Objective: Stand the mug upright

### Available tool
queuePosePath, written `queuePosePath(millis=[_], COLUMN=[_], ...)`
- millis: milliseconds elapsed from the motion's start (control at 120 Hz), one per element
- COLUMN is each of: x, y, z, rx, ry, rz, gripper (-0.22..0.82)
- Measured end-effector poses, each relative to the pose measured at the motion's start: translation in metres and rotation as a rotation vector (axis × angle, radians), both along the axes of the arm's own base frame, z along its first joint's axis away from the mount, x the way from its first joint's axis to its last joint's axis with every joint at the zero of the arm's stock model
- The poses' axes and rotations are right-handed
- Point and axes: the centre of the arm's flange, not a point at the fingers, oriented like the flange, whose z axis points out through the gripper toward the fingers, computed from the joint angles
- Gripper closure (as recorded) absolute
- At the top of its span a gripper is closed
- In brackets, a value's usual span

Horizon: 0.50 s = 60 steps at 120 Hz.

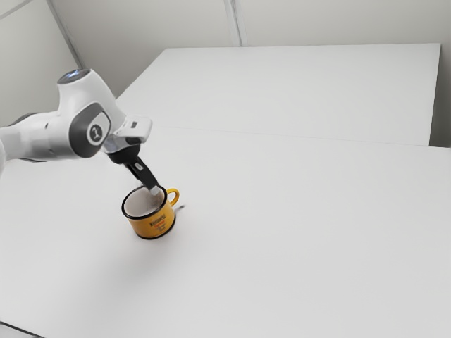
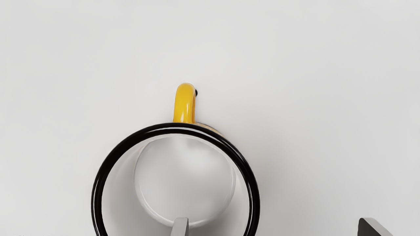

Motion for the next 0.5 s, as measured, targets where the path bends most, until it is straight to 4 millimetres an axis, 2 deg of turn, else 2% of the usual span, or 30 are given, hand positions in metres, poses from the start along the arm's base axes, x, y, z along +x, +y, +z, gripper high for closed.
queuePosePath(millis=[117,275,375,500], x=[0.022,0.041,0.054,0.065], y=[-0.012,-0.033,-0.032,-0.025], z=[0.072,0.132,0.156,0.163], rx=[-0.010,-0.017,-0.029,-0.030], ry=[-0.039,-0.030,-0.011,0.036], rz=[0.046,0.078,0.118,0.177], gripper=[0.03,0.01,0.01,0.00])
